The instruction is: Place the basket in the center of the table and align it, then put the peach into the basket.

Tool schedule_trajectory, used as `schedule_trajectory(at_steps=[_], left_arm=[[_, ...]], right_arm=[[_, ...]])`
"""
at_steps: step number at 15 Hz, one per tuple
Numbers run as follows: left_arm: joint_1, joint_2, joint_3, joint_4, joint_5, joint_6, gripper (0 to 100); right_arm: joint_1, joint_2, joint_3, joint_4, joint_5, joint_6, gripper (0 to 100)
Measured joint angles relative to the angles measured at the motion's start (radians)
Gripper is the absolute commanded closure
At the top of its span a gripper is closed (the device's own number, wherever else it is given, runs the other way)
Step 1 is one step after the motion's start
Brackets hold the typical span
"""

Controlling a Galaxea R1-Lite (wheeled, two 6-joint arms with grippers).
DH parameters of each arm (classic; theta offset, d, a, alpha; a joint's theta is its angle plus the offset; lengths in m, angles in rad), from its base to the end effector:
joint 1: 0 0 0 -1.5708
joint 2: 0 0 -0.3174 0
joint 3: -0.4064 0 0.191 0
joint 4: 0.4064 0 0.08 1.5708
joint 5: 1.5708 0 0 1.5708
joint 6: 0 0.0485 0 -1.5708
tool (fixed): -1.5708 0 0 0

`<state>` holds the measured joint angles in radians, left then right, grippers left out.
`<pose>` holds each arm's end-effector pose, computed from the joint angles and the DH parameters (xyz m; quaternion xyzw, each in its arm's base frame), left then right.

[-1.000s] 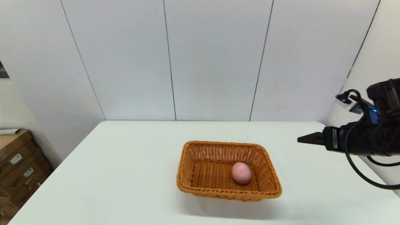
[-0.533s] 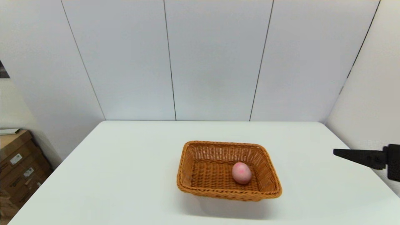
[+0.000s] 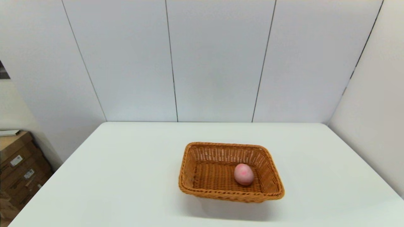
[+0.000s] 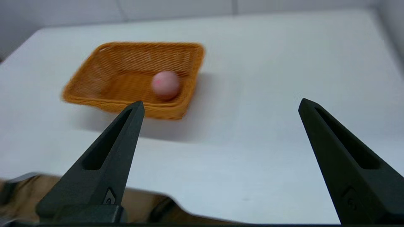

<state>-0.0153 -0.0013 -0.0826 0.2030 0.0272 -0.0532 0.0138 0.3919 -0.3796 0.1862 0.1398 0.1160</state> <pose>-0.0213 0.0016 0.0743 -0.0253 0.0593 0.0075 0.9979 0.0084 0.0069 0.1693 0.0637 0.1032 0.0705 0.9901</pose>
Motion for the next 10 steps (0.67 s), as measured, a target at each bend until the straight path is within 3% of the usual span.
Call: schedule_trajectory(at_steps=[2, 4, 6, 10], left_arm=[[0.0, 0.0, 0.0, 0.0, 0.0, 0.0, 0], [0.0, 0.0, 0.0, 0.0, 0.0, 0.0, 0], [0.0, 0.0, 0.0, 0.0, 0.0, 0.0, 0], [0.0, 0.0, 0.0, 0.0, 0.0, 0.0, 0]], right_arm=[[-0.004, -0.124, 0.087, -0.017, -0.047, -0.025, 0], [-0.006, -0.217, 0.164, -0.016, -0.059, -0.061, 0], [-0.009, -0.303, 0.214, 0.027, -0.066, -0.082, 0], [-0.01, -0.379, 0.254, 0.074, -0.154, -0.091, 0]])
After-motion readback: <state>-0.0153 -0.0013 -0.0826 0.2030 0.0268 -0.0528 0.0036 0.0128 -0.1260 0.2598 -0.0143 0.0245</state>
